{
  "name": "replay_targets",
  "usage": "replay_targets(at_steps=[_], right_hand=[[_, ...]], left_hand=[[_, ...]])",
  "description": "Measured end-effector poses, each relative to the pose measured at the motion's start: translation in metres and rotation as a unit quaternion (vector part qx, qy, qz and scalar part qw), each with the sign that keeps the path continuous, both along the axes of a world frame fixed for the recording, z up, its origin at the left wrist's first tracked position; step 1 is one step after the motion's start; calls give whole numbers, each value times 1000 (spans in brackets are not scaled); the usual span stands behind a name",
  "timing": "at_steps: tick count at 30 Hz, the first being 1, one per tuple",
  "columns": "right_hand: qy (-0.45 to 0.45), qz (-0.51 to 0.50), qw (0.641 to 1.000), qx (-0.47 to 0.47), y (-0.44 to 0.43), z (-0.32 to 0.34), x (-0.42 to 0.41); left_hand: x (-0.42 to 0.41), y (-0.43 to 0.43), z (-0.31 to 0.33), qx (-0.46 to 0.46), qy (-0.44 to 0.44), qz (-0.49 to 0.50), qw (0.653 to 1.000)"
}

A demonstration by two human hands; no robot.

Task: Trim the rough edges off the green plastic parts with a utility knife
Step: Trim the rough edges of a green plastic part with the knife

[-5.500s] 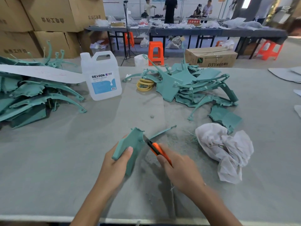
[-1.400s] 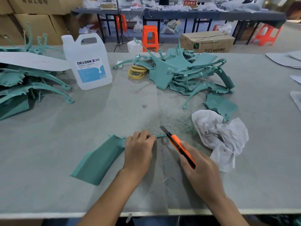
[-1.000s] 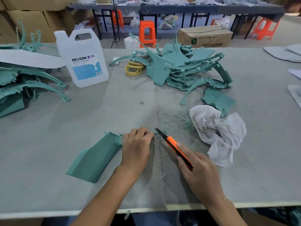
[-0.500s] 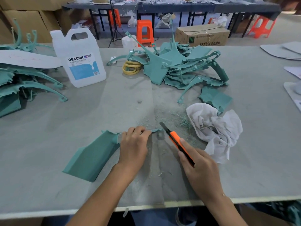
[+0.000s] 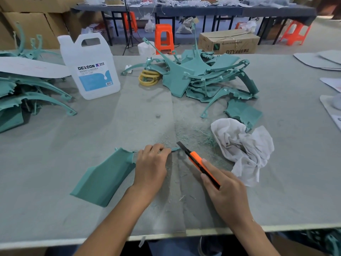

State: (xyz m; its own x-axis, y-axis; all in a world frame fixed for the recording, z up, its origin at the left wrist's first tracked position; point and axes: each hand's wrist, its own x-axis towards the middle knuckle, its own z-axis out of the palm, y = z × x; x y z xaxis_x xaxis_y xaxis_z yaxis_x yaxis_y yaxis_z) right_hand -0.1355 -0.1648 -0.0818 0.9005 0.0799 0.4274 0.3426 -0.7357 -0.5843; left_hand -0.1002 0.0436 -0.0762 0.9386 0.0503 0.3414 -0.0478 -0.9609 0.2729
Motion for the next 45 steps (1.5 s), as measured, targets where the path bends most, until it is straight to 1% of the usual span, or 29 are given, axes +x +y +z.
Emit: replay_targets(at_steps=[4, 7, 9, 13, 15, 20, 25, 29, 32, 37, 40, 45], right_hand=[[1, -16, 1000, 2, -1, -4, 2], [12, -35, 999, 34, -5, -4, 5], [11, -16, 998, 56, -6, -2, 3], [39, 15, 994, 99, -7, -1, 4], [50, 24, 994, 95, -8, -2, 5], [60, 56, 996, 42, -7, -2, 7], [61, 64, 995, 44, -8, -6, 8], [35, 35, 999, 20, -3, -7, 9], [27, 15, 999, 39, -5, -7, 12], [28, 44, 998, 27, -4, -6, 7], [28, 53, 997, 50, -4, -5, 9], [17, 60, 997, 42, -6, -7, 9]], left_hand=[[0, 1, 0, -6, 3, -6, 1000], [1, 4, 1, -24, 3, -19, 1000], [1, 9, 3, -32, 9, -40, 999], [-2, 34, 3, -26, 1, -68, 997], [-4, 47, 1, -25, -9, -70, 997], [-5, 51, 2, -27, -16, -69, 997], [-8, 48, -1, -38, -15, -61, 997], [-7, 48, 0, -35, -14, -63, 997], [-7, 48, 0, -36, -14, -64, 997], [-8, 48, 1, -41, -11, -66, 997], [-8, 48, 1, -40, -10, -66, 997], [-9, 47, 2, -41, -7, -66, 997]])
